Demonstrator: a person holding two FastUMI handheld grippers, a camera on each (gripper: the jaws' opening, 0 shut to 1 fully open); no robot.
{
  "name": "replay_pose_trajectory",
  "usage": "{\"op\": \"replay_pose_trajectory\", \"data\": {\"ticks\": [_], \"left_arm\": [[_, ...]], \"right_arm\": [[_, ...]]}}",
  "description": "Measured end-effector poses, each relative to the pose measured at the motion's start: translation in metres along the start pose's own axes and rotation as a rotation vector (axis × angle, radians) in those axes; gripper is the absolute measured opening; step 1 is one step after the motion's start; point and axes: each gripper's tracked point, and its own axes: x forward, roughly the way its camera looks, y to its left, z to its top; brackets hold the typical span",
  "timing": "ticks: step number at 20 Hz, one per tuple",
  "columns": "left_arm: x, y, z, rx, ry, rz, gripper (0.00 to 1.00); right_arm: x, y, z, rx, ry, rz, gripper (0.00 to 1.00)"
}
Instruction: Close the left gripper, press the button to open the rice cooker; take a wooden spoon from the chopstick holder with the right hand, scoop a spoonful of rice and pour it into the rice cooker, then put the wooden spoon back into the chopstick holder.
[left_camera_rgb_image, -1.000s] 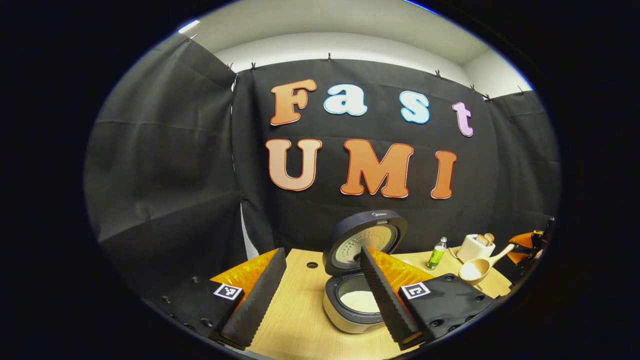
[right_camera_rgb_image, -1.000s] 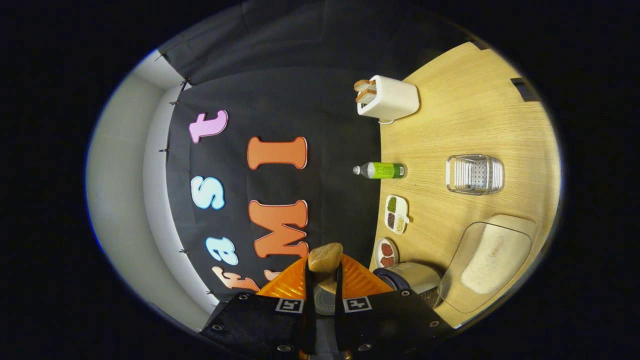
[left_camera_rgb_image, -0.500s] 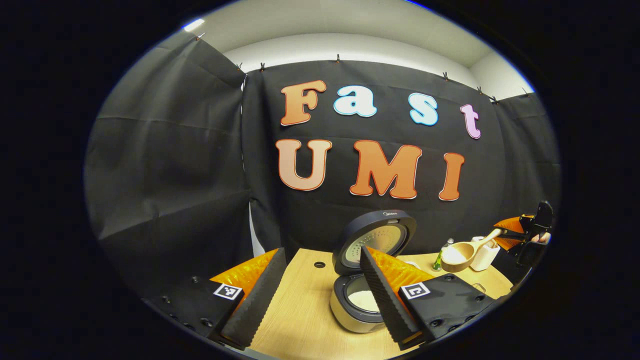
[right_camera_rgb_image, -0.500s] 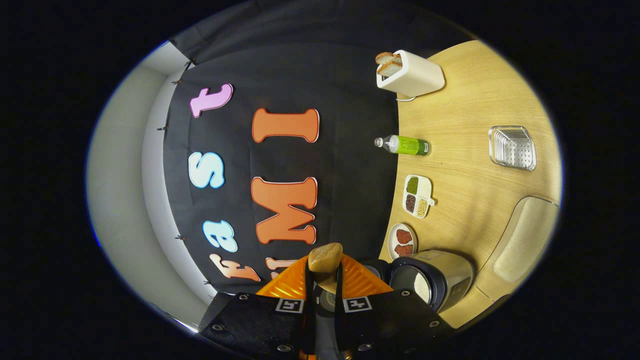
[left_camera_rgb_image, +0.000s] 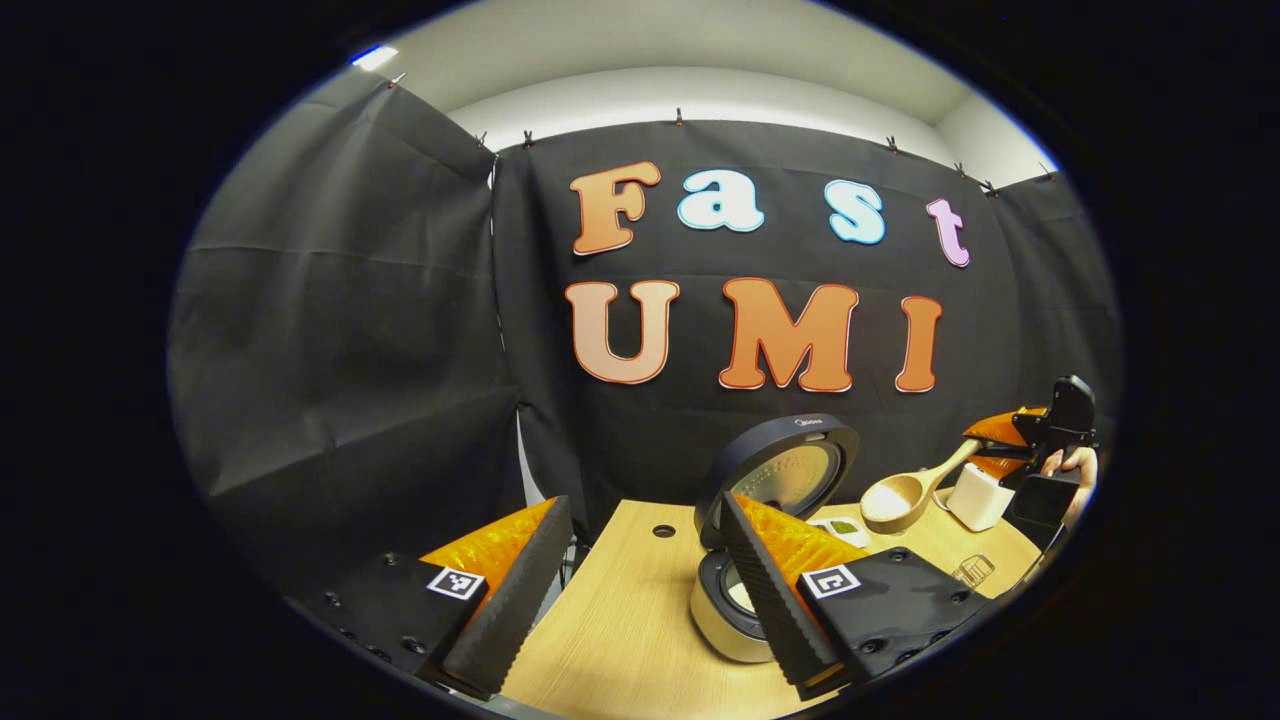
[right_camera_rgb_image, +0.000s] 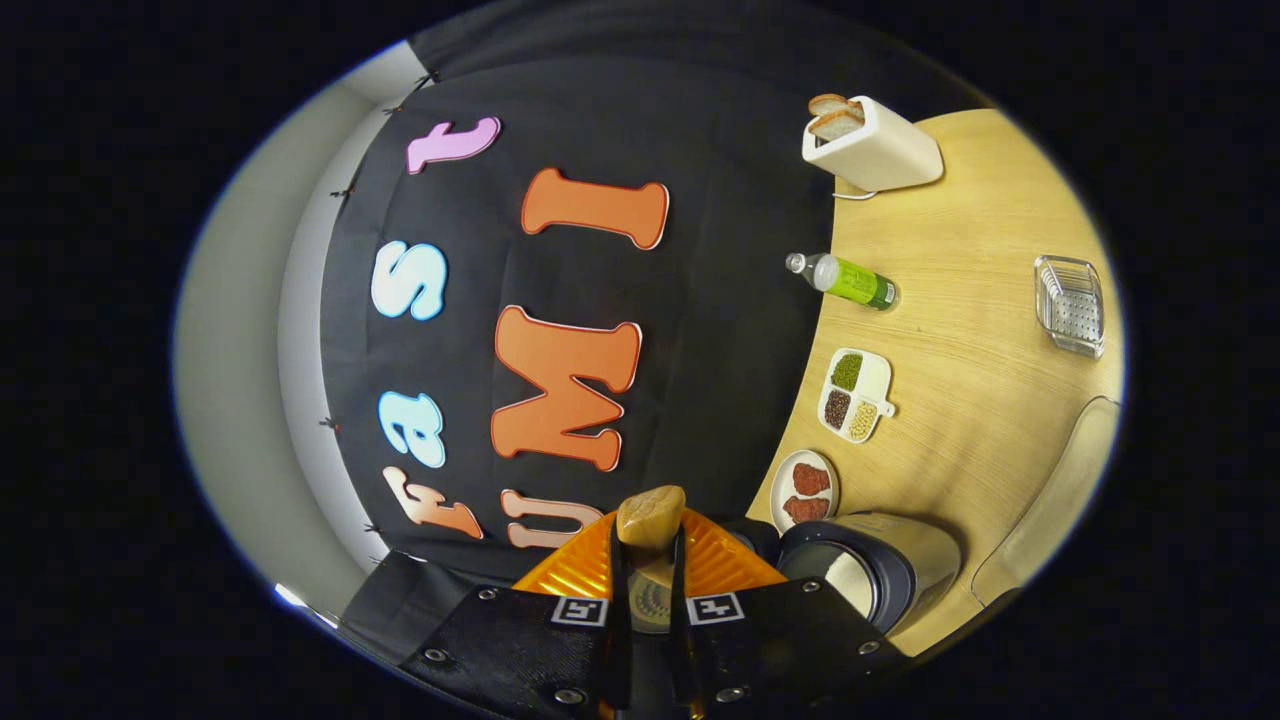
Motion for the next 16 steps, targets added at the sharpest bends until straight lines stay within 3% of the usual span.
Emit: {"op": "replay_pose_trajectory", "data": {"ticks": [16], "left_arm": [[0.011, 0.044, -0.02, -0.015, 0.041, 0.048, 0.98]], "right_arm": [[0.043, -0.009, -0.036, -0.344, -0.015, -0.067, 0.14]]}}
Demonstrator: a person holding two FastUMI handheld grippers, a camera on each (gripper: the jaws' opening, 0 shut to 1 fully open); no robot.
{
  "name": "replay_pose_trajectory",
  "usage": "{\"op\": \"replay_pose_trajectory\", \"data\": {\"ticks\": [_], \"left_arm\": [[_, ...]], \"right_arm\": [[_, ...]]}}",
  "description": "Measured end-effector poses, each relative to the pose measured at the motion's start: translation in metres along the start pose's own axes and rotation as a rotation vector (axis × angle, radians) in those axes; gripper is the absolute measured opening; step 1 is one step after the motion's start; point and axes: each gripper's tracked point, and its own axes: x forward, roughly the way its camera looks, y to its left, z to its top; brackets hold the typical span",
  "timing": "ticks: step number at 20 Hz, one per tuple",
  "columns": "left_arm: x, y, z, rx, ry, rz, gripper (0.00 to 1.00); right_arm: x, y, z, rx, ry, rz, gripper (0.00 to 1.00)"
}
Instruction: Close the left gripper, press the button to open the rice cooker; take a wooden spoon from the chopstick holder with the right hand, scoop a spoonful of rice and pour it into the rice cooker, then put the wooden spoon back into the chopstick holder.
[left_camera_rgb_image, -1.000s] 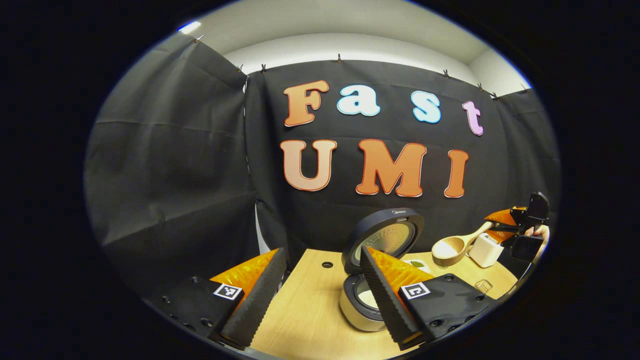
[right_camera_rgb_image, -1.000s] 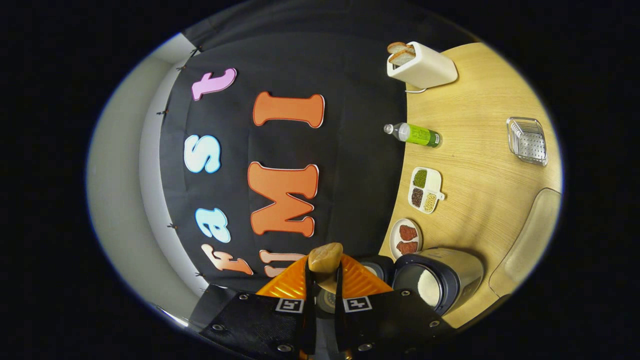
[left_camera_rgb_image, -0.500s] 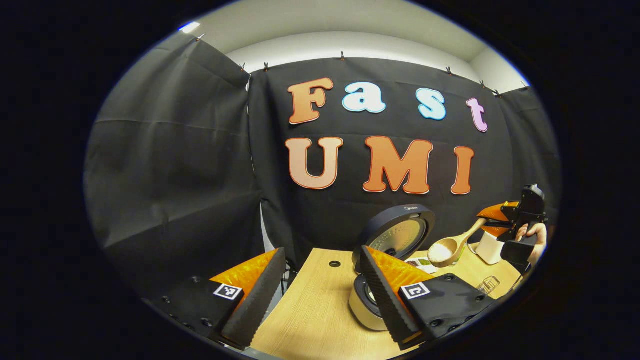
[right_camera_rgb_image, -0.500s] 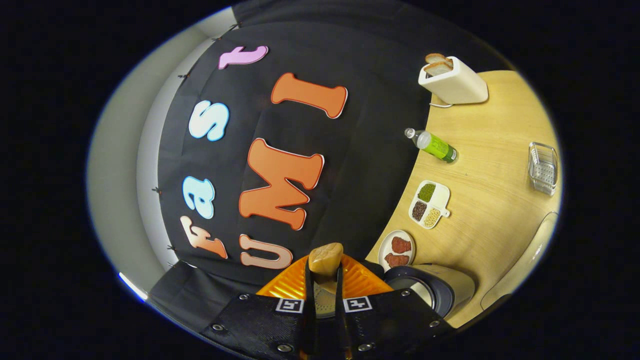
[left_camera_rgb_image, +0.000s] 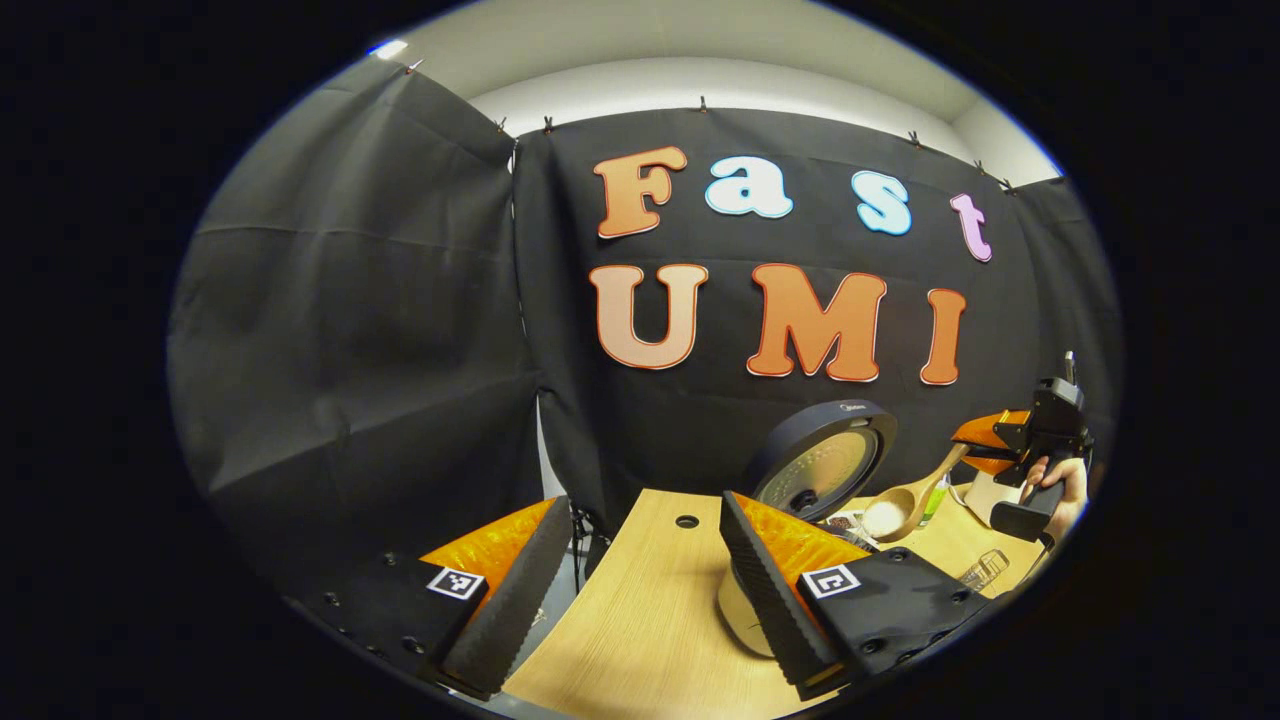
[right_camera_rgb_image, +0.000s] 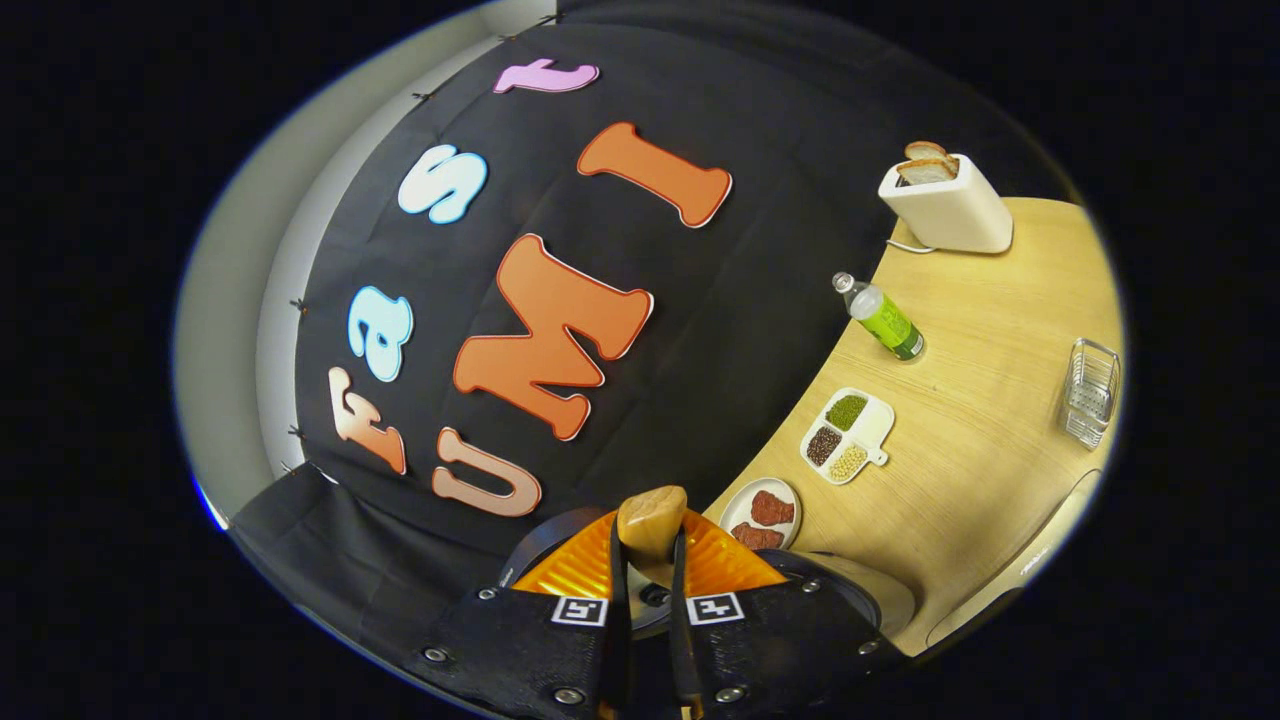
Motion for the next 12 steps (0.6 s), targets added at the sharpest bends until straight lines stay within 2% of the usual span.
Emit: {"op": "replay_pose_trajectory", "data": {"ticks": [4, 12], "left_arm": [[0.002, 0.007, 0.0, -0.001, 0.005, 0.012, 0.98], [0.004, 0.01, -0.002, 0.002, 0.006, 0.014, 0.98]], "right_arm": [[0.002, -0.001, -0.005, -0.059, -0.001, -0.019, 0.14], [0.0, 0.02, -0.011, -0.249, -0.022, 0.014, 0.14]]}}
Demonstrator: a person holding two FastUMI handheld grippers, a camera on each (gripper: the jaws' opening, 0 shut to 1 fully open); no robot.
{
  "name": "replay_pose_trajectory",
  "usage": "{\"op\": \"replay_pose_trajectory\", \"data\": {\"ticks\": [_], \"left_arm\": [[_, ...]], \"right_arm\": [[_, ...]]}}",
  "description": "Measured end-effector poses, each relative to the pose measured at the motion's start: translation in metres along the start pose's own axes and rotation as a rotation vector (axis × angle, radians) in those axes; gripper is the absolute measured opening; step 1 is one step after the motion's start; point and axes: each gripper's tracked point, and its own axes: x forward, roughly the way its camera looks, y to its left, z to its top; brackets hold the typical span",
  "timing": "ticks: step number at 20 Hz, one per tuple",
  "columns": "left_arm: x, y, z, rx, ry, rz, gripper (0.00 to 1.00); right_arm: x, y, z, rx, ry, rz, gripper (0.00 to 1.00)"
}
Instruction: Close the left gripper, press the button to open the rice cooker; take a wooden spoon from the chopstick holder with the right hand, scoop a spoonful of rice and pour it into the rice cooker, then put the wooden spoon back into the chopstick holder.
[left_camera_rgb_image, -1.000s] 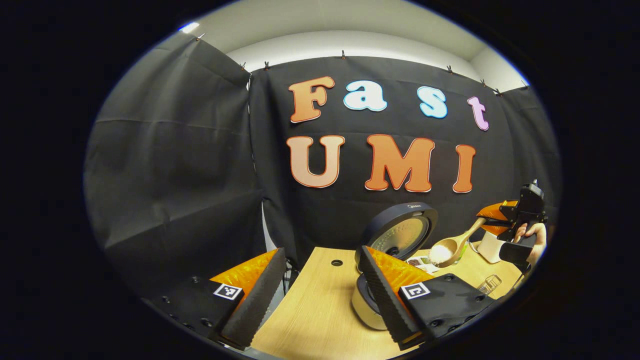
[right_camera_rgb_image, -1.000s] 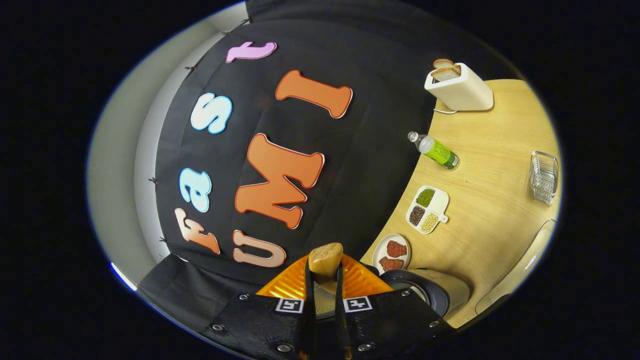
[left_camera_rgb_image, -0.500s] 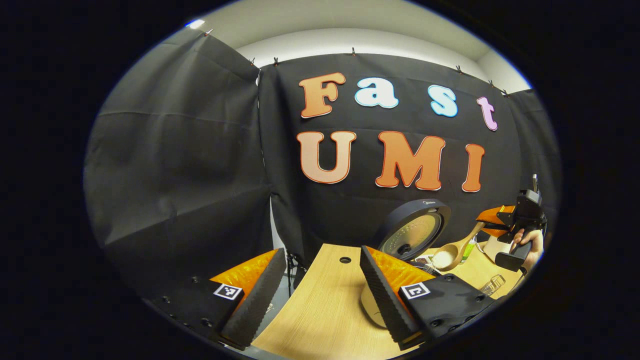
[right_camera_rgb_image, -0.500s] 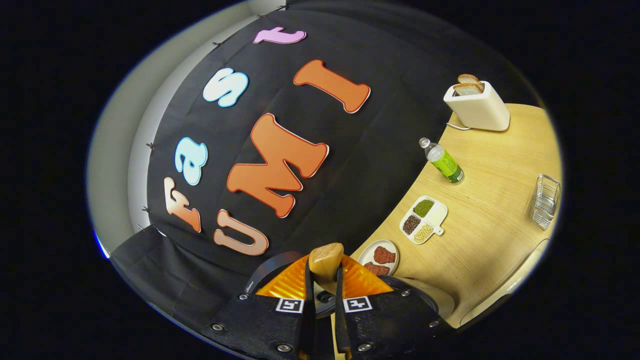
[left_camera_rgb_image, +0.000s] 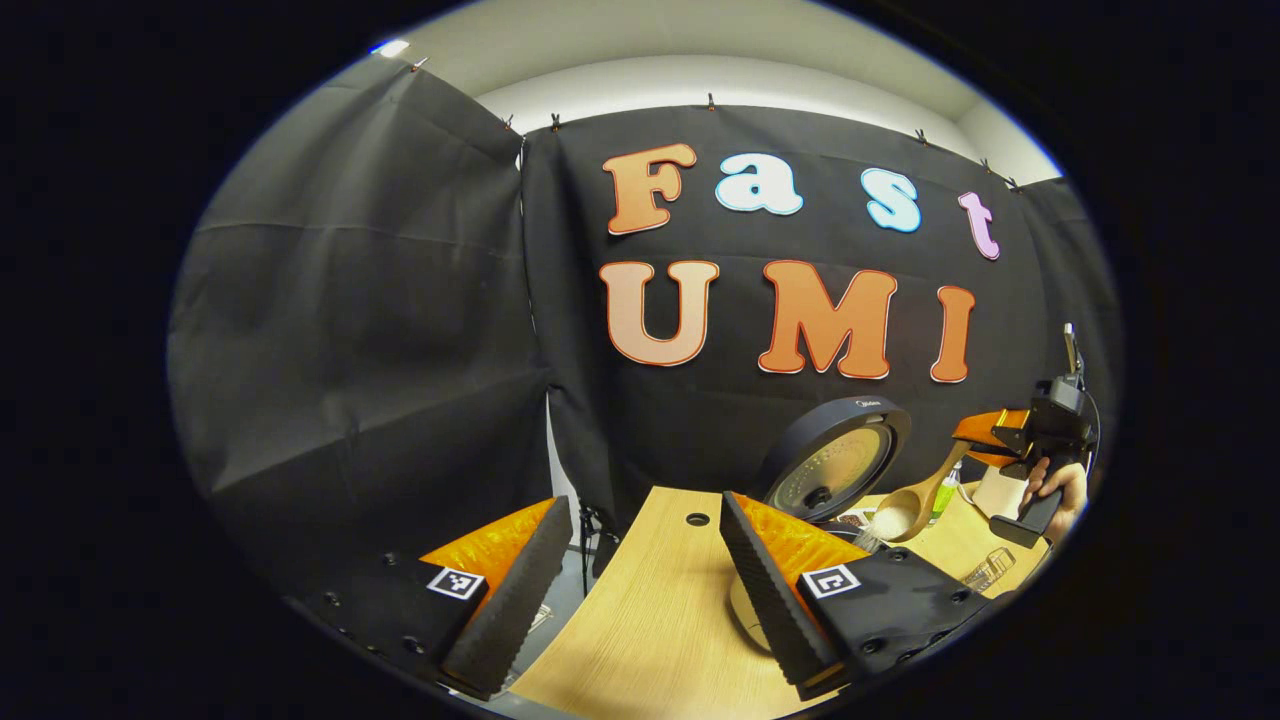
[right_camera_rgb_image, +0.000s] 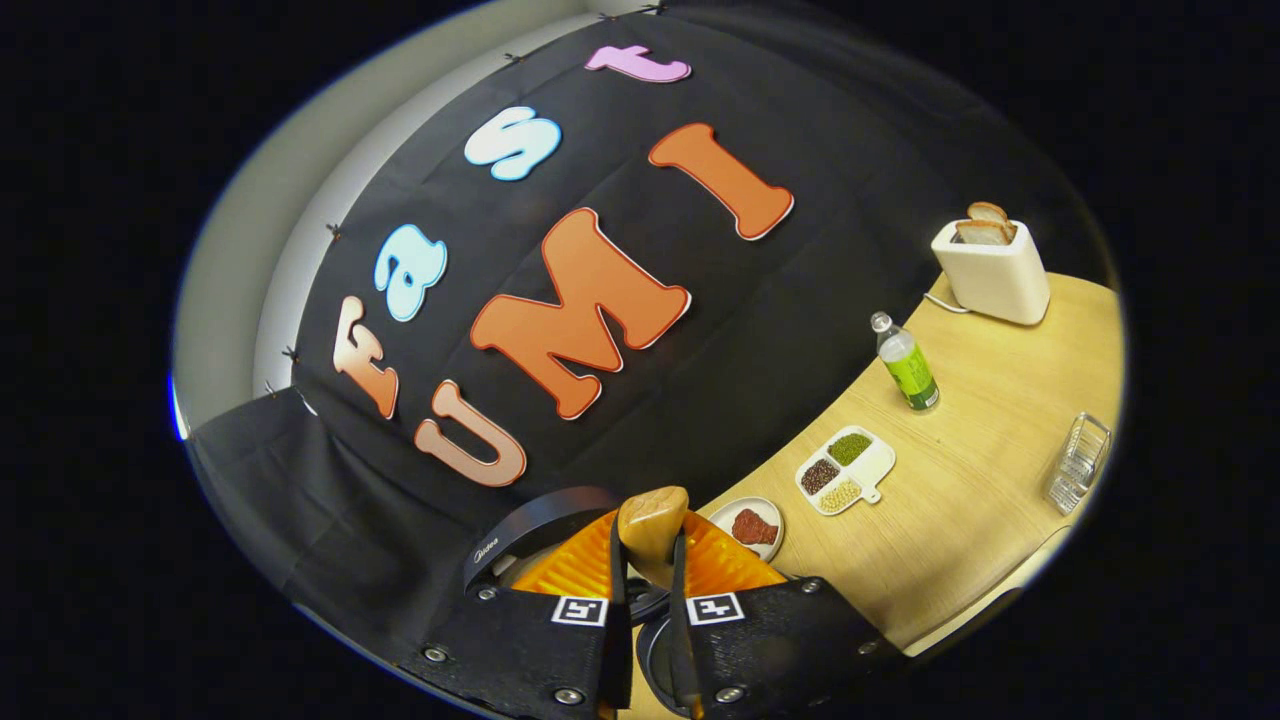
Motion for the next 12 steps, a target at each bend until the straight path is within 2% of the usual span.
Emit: {"op": "replay_pose_trajectory", "data": {"ticks": [11, 12], "left_arm": [[0.001, 0.006, 0.0, -0.002, -0.003, 0.015, 0.98], [0.001, 0.007, 0.0, 0.0, -0.002, 0.018, 0.97]], "right_arm": [[-0.003, 0.033, -0.012, -0.238, -0.006, 0.075, 0.14], [-0.005, 0.036, -0.015, -0.258, -0.004, 0.081, 0.1]]}}
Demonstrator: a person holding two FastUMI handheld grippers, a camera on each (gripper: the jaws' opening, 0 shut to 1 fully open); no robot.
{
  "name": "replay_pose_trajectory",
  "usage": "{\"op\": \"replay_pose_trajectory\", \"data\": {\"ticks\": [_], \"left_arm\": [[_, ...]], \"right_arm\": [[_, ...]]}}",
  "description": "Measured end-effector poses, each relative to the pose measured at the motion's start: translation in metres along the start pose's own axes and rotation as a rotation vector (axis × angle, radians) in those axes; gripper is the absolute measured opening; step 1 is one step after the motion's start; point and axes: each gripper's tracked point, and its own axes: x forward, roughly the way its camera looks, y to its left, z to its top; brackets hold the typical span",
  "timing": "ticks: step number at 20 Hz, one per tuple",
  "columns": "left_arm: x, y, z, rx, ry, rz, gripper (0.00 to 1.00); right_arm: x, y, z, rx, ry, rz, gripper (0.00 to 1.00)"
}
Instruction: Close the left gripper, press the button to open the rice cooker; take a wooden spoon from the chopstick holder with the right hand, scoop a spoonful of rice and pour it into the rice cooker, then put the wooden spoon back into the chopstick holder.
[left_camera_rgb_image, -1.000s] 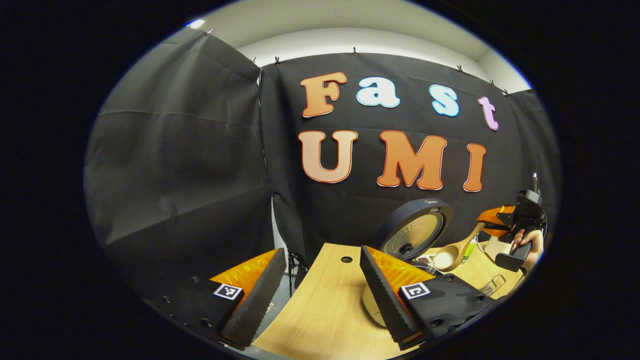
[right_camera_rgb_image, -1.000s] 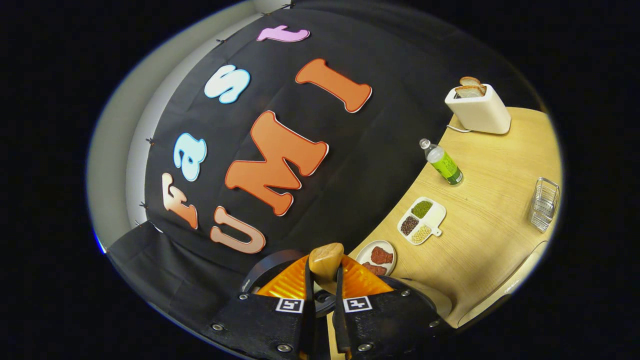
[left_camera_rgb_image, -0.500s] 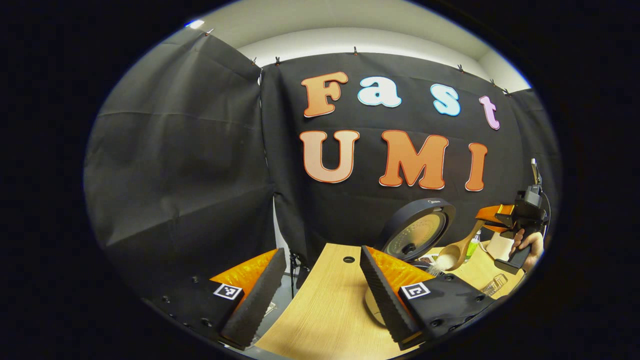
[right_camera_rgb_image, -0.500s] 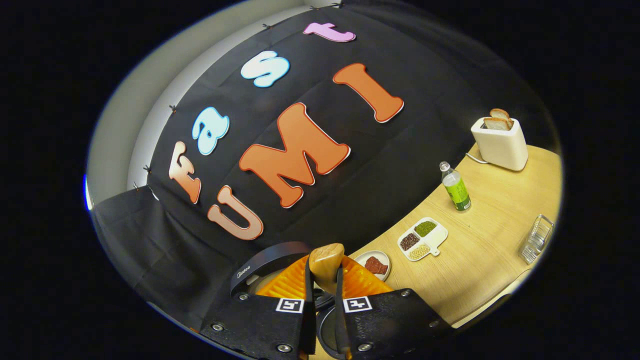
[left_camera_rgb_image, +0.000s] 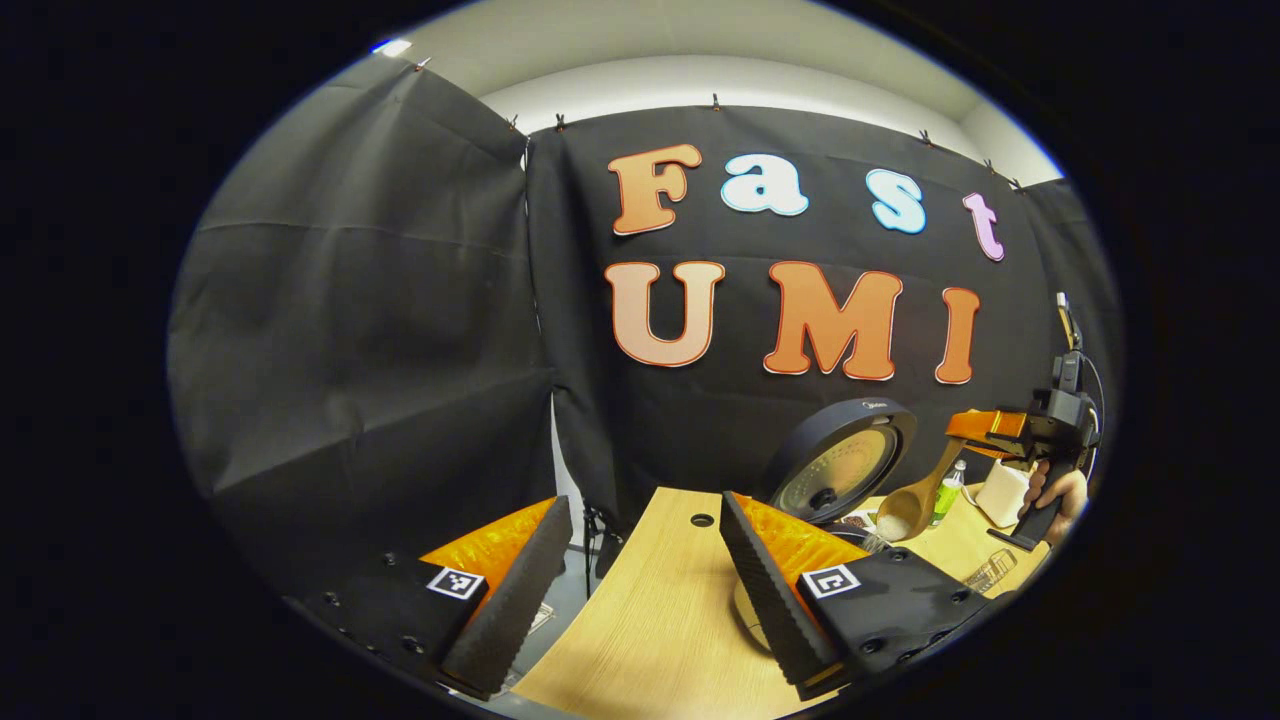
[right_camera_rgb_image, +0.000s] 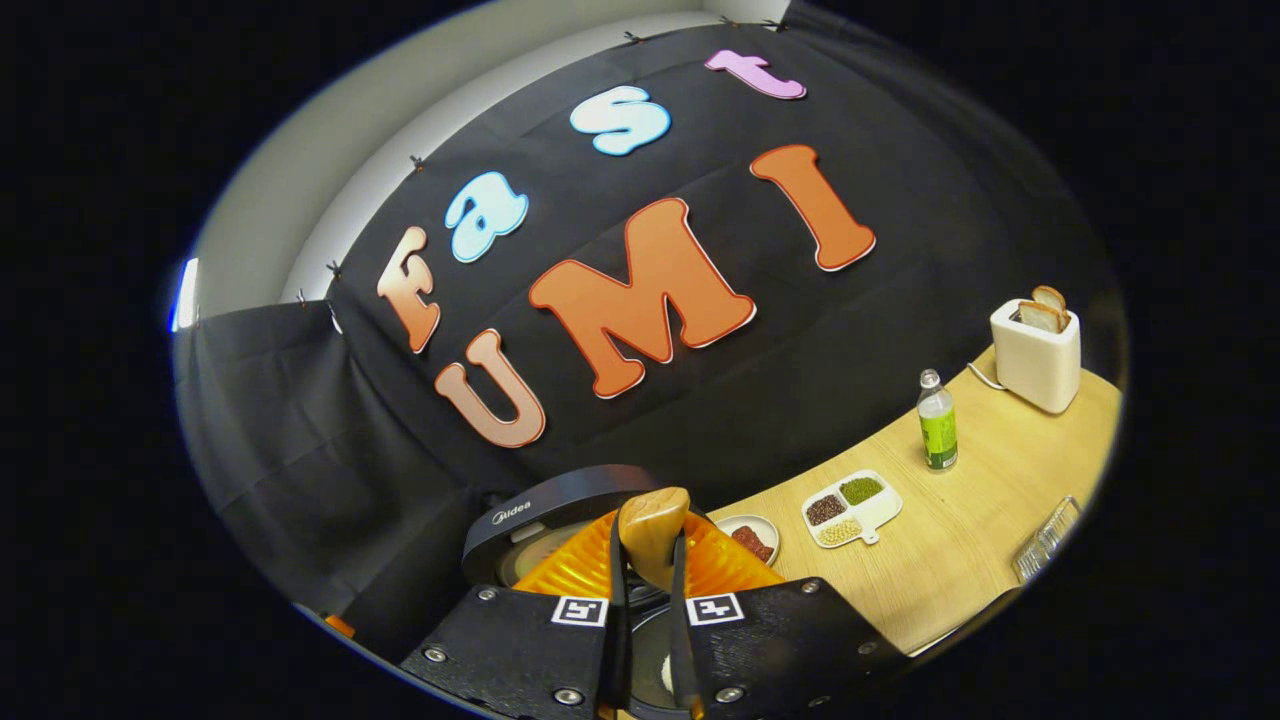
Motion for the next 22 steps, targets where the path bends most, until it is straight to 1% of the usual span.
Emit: {"op": "replay_pose_trajectory", "data": {"ticks": [1, 4, 9, 10, 11, 12, 13, 16, 20, 22], "left_arm": [[0.0, 0.001, 0.0, -0.001, 0.0, 0.001, 0.97], [0.002, 0.003, -0.004, -0.004, 0.004, 0.004, 0.97], [0.004, 0.007, -0.01, -0.015, 0.019, 0.013, 0.97], [0.004, 0.009, -0.01, -0.011, 0.016, 0.018, 0.97], [0.004, 0.009, -0.009, -0.007, 0.015, 0.021, 0.99], [0.005, 0.008, -0.01, -0.003, 0.017, 0.022, 0.99], [0.006, 0.008, -0.011, -0.001, 0.019, 0.021, 0.97], [0.007, 0.009, -0.011, 0.001, 0.02, 0.024, 0.97], [0.009, 0.008, -0.011, 0.002, 0.02, 0.023, 0.97], [0.009, 0.003, -0.01, -0.011, 0.02, 0.016, 0.98]], "right_arm": [[-0.001, 0.002, -0.002, -0.018, 0.003, 0.007, 0.14], [-0.002, 0.013, -0.007, -0.074, 0.013, 0.029, 0.14], [-0.002, 0.024, -0.022, -0.239, 0.033, 0.053, 0.14], [-0.003, 0.025, -0.025, -0.257, 0.035, 0.063, 0.14], [-0.003, 0.027, -0.029, -0.272, 0.04, 0.071, 0.14], [-0.003, 0.027, -0.033, -0.291, 0.044, 0.076, 0.14], [-0.002, 0.028, -0.037, -0.312, 0.048, 0.078, 0.14], [-0.001, 0.03, -0.045, -0.375, 0.055, 0.1, 0.14], [-0.002, 0.028, -0.051, -0.434, 0.056, 0.119, 0.14], [-0.004, 0.026, -0.051, -0.421, 0.053, 0.12, 0.14]]}}
